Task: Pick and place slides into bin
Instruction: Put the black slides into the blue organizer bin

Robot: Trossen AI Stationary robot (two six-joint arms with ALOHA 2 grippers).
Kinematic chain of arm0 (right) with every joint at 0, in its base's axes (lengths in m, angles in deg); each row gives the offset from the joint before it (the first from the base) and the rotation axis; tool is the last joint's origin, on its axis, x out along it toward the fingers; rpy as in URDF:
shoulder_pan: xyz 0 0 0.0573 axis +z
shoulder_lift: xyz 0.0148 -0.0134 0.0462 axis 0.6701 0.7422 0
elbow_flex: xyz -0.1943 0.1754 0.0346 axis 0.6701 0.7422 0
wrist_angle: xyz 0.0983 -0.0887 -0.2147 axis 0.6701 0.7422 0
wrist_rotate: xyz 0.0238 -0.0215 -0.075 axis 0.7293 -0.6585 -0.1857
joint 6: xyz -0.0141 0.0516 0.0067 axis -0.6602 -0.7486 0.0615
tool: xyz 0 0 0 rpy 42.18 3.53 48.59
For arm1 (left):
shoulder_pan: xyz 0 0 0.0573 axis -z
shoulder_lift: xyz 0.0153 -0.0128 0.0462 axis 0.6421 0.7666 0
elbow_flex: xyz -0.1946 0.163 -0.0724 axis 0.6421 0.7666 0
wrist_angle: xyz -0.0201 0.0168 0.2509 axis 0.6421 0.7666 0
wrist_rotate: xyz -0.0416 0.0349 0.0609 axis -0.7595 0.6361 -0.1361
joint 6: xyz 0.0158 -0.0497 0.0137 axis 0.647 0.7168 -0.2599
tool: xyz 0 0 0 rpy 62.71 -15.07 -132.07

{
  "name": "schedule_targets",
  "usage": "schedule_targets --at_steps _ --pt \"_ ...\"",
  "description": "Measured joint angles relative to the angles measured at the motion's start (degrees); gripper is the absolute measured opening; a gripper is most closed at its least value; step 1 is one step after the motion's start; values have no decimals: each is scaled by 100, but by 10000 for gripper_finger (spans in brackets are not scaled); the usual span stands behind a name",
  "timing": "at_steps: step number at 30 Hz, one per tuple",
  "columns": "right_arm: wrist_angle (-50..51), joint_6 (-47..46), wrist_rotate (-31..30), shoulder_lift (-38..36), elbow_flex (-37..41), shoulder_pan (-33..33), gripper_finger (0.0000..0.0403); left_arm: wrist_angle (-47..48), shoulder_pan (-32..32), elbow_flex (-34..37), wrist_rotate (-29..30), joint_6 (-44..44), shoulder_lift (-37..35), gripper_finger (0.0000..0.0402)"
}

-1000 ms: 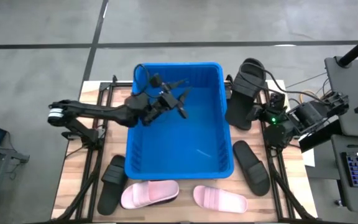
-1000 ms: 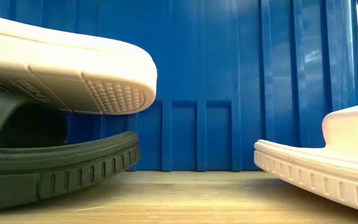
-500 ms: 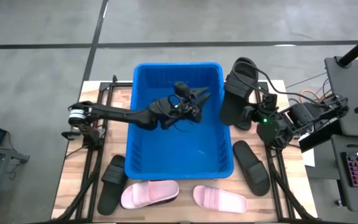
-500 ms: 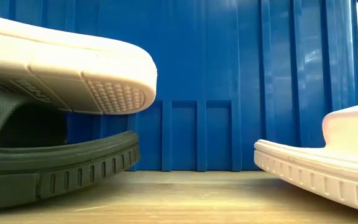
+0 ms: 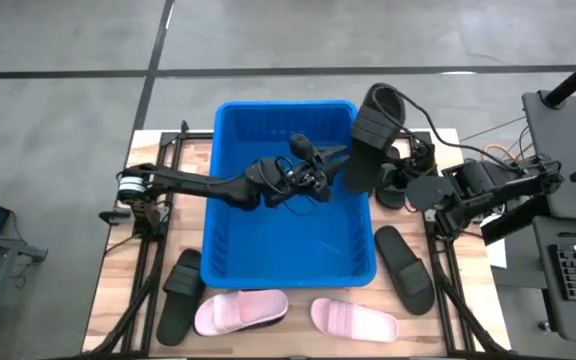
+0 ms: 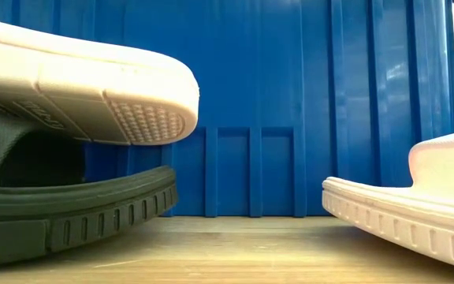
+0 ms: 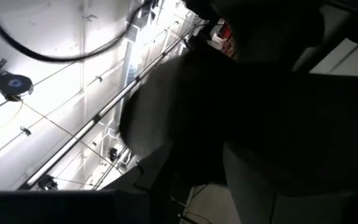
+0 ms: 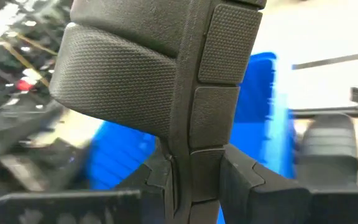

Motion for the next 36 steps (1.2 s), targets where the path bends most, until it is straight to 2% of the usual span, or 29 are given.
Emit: schedule_targets --at_steps 4,9,14,25,36 --pt "-459 462 375 154 0 -122 74 -24 6 6 67 -313 -1 125" --pt "-404 368 388 353 0 -234 74 -4 4 12 399 -715 0 125" --pt "-338 386 369 423 0 -258 74 4 21 26 898 -734 0 125" --pt "-287 865 461 230 0 -650 74 -17 120 30 1010 -699 -11 125" --pt "-410 628 1266 496 0 -693 74 -23 -28 32 958 -694 -11 125"
